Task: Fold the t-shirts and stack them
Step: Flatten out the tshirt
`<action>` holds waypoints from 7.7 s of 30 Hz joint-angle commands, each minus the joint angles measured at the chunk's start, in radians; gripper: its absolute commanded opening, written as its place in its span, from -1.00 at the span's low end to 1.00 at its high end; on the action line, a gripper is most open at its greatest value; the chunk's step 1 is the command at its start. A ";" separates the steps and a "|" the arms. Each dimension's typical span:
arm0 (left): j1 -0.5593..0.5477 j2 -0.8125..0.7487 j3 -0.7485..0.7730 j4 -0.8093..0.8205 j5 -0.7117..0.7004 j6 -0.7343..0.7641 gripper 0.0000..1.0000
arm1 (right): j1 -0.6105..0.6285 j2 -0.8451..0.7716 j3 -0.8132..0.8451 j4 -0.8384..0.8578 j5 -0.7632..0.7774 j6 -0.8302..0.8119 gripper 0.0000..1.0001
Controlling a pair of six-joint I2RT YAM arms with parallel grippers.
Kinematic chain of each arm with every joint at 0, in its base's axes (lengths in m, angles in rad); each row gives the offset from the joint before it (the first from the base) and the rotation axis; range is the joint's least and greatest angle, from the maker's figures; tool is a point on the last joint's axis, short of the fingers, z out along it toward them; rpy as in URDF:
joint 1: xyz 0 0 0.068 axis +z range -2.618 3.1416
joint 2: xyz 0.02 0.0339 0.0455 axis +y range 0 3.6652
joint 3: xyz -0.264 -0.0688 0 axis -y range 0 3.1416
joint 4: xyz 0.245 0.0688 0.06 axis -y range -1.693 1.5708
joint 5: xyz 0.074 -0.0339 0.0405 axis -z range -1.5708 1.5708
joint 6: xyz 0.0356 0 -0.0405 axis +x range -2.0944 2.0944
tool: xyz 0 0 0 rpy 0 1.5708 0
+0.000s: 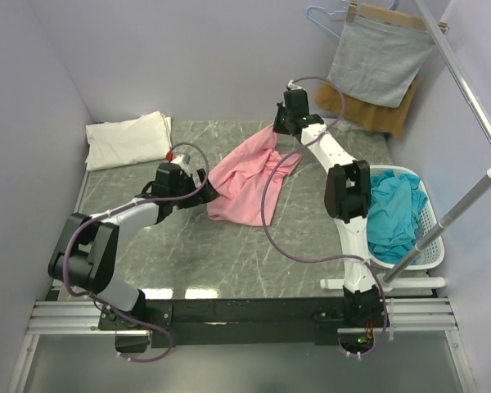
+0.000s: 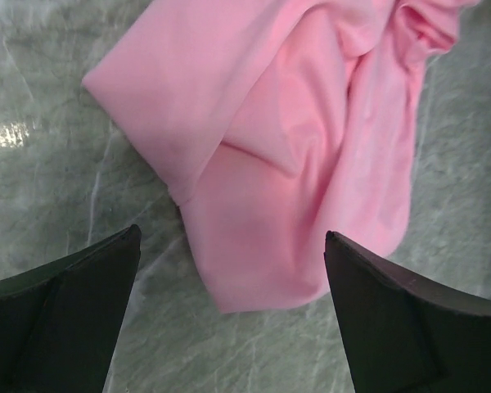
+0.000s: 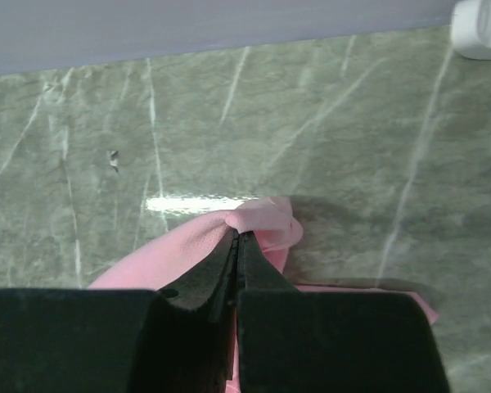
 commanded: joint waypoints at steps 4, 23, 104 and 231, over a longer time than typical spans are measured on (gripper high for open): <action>-0.028 0.099 0.068 0.101 -0.088 0.062 0.99 | -0.037 -0.132 -0.046 0.038 -0.032 -0.010 -1.00; -0.034 0.386 0.257 0.152 -0.082 0.048 -0.98 | -0.037 -0.311 -0.264 0.091 -0.112 -0.021 -1.00; 0.191 0.266 0.274 -0.240 -0.092 0.105 0.99 | -0.007 -0.750 -0.895 0.011 0.215 -0.049 -1.00; 0.237 0.789 1.084 -0.375 0.010 0.246 0.99 | -0.113 -0.860 -0.949 0.094 -0.049 0.030 -1.00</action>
